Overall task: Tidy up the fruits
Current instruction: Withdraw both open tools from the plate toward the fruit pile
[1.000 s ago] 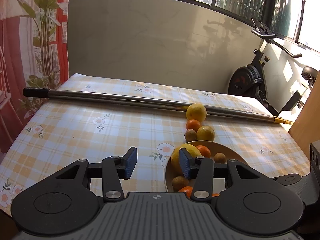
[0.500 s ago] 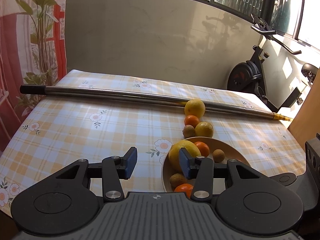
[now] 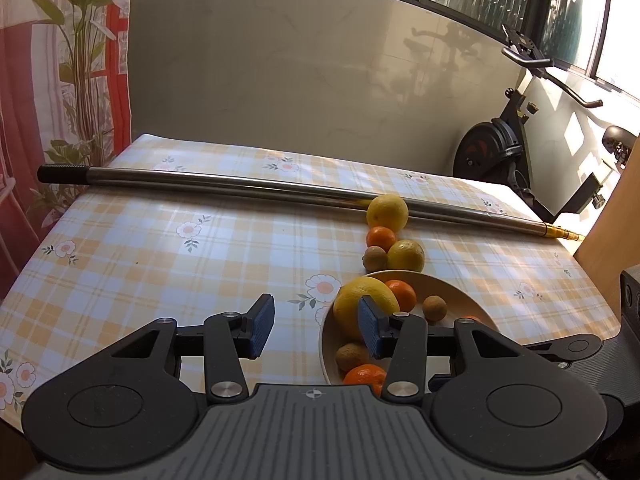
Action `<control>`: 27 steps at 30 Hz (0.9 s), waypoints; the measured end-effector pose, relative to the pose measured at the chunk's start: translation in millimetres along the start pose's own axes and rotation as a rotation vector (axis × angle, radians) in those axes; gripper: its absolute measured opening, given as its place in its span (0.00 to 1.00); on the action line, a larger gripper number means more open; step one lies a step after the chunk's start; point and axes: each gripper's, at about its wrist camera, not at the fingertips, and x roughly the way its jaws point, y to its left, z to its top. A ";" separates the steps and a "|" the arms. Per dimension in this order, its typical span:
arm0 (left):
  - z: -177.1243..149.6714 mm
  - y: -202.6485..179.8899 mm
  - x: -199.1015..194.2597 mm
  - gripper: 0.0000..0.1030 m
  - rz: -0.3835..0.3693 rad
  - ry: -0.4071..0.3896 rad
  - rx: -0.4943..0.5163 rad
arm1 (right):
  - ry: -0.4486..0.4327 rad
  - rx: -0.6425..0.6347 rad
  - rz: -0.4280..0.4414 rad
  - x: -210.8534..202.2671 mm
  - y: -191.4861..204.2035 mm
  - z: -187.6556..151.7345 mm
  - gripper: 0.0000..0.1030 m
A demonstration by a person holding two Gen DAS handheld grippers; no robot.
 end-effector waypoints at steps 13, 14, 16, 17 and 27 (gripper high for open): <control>10.4 3.8 8.4 0.47 -0.024 0.015 -0.053 | -0.151 0.055 -0.114 -38.1 -42.8 19.9 0.41; 11.8 3.9 8.8 0.47 -0.024 0.012 -0.054 | -0.154 0.062 -0.124 -39.2 -46.7 20.5 0.41; 15.1 4.0 10.4 0.47 -0.027 0.012 -0.058 | -0.159 0.073 -0.137 -40.6 -53.2 21.1 0.41; 16.6 4.0 11.3 0.47 -0.029 0.012 -0.059 | -0.161 0.079 -0.142 -41.0 -56.8 21.3 0.41; 34.3 3.4 20.3 0.47 -0.034 0.007 -0.065 | -0.181 0.119 -0.188 -39.4 -79.6 24.3 0.41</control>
